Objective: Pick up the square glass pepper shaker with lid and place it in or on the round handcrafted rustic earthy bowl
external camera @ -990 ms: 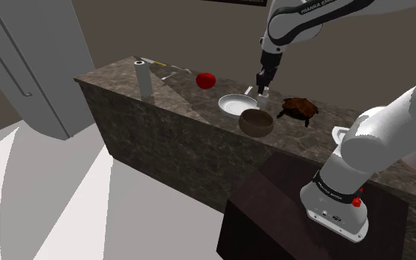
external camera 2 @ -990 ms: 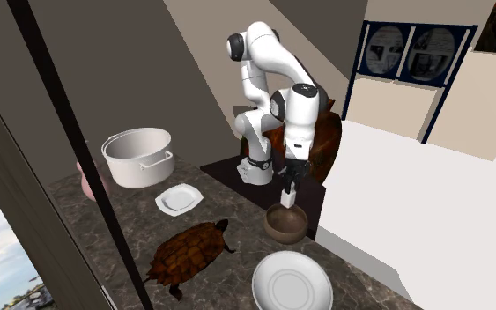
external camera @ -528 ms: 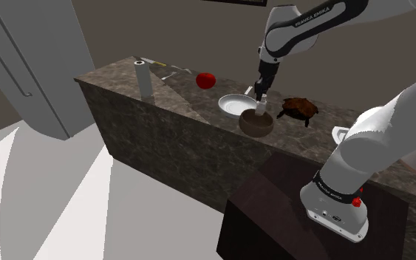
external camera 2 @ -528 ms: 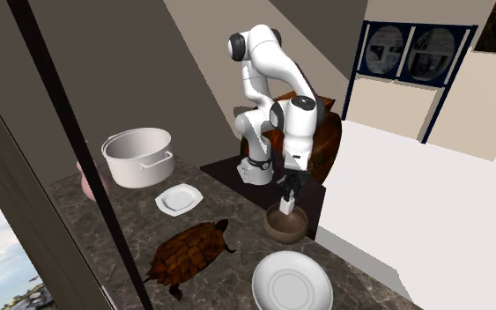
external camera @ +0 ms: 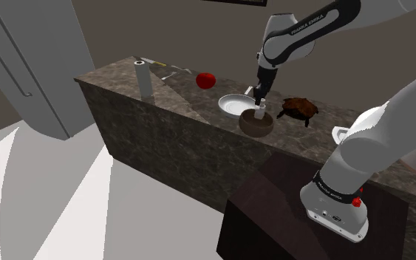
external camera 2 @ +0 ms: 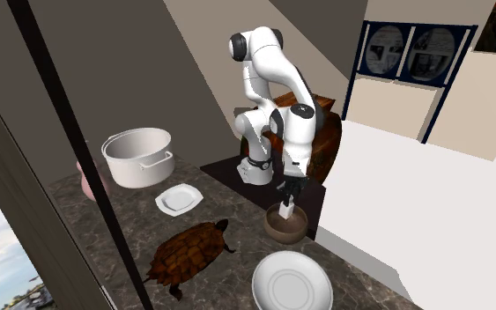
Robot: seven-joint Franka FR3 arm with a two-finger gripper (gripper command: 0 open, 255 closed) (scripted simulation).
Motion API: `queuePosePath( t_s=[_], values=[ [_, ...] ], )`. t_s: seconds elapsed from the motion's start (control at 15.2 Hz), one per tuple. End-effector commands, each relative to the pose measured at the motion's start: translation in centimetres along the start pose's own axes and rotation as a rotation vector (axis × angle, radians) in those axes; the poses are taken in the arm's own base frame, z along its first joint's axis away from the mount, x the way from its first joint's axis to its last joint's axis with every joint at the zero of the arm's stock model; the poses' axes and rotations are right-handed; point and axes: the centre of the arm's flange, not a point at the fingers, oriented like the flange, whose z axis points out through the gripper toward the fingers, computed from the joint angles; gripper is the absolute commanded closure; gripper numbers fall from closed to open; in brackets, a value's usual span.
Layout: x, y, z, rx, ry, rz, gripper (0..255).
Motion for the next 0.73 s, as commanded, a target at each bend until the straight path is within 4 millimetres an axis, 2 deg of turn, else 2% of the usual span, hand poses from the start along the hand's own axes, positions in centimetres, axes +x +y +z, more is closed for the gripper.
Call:
queuePosePath(
  t_s=[0.0,0.07,0.13,0.46,0.66],
  values=[
    [0.0,0.0,0.0,0.000,0.000,0.000,255],
    [0.0,0.0,0.0,0.000,0.000,0.000,255],
    [0.0,0.0,0.0,0.000,0.000,0.000,0],
    [0.0,0.0,0.0,0.000,0.000,0.000,0],
    [0.0,0.0,-3.9,0.000,0.000,0.000,0]
  ],
)
